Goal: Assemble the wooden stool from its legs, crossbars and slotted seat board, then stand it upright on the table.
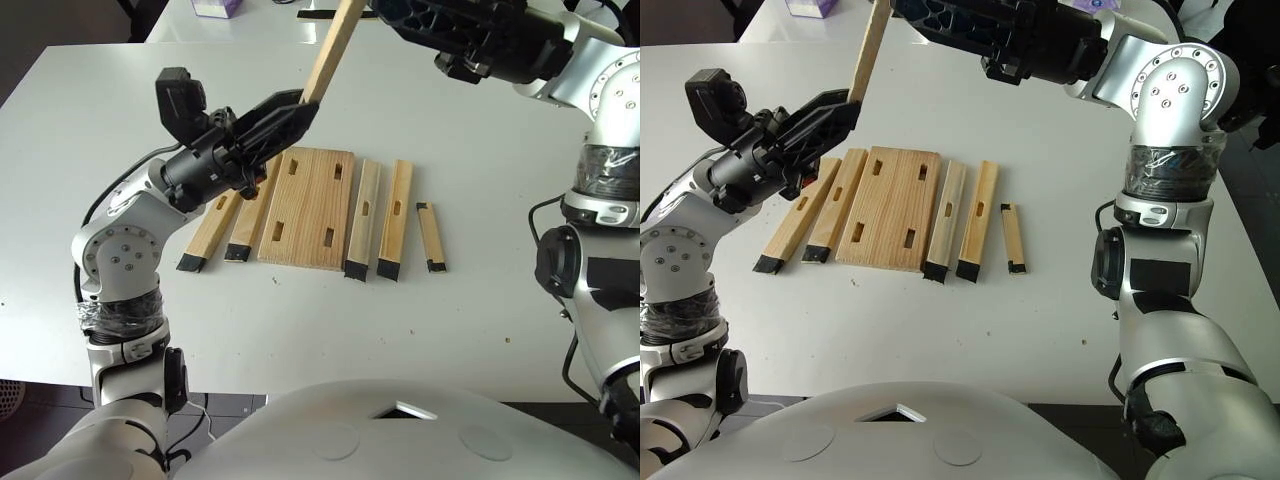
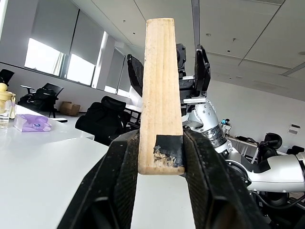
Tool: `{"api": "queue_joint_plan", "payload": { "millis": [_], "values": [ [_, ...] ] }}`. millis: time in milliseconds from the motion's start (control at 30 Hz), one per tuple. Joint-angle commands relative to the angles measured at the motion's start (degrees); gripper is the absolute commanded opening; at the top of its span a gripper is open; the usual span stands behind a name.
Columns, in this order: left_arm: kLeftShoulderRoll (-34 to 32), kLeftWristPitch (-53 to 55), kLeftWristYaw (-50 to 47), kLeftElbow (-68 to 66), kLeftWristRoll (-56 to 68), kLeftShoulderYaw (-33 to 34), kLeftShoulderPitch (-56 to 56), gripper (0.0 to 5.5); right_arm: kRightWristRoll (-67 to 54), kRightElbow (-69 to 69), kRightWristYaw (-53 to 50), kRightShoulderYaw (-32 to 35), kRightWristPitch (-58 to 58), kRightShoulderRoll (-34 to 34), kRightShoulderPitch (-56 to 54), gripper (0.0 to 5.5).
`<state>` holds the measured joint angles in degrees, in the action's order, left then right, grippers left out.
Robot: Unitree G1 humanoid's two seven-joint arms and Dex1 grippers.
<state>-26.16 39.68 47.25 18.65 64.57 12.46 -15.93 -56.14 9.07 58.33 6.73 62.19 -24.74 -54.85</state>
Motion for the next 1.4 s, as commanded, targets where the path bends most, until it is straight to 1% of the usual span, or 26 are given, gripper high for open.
{"api": "queue_joint_plan", "payload": {
  "millis": [33,233,400,533,733,900,1067,1100,1233,1367,1400],
  "values": [
    [-0.39,-0.01,1.19,-0.13,-1.38,-1.36,0.77,1.32,-0.58,-1.2,-0.42,0.21,0.55,0.64,-1.07,3.58],
    [-0.54,0.0,1.61,0.36,-2.5,-2.61,2.0,1.32,-0.16,-1.7,-0.89,0.02,-0.06,1.68,-0.72,3.58],
    [-0.58,-0.16,1.54,0.67,-2.5,-2.47,2.25,1.32,1.47,-1.8,-1.46,-0.74,-1.15,2.35,0.17,2.94],
    [-0.54,-0.14,1.51,0.59,-2.45,-2.45,2.09,1.32,2.68,-2.14,-2.04,-1.47,-1.9,2.49,0.93,2.29],
    [-0.65,-0.04,1.65,0.07,-2.55,-2.38,2.05,1.32,2.3,-2.42,-2.28,-1.03,-1.74,2.79,1.27,1.45],
    [-0.84,-0.19,1.68,-1.22,-3.54,-2.38,1.96,1.32,1.32,-2.59,-2.69,0.22,-1.44,2.91,1.42,1.41],
    [-0.51,-1.97,0.22,-3.99,-7.63,-3.09,1.43,1.32,1.1,-3.5,-3.38,1.18,-1.96,3.27,2.23,1.41],
    [-0.53,-2.04,0.35,-4.5,-7.95,-3.36,1.36,1.68,1.18,-3.9,-3.75,1.26,-2.13,3.46,2.61,1.41],
    [-0.54,-2.56,0.65,-5.52,-9.66,-4.44,1.32,2.31,1.04,-5.28,-5.23,1.9,-2.68,4.13,4.01,1.31],
    [-1.19,-4.79,1.12,-5.46,-16.02,-8.09,3.29,2.38,3.64,-7.1,-7.19,2.38,-7.31,3.89,5.14,1.31],
    [-0.9,-5.46,0.76,-5.72,-17.4,-8.46,4.01,2.38,6.44,-7.64,-6.81,1.46,-10.36,2.59,5.94,1.31]
  ]
}}
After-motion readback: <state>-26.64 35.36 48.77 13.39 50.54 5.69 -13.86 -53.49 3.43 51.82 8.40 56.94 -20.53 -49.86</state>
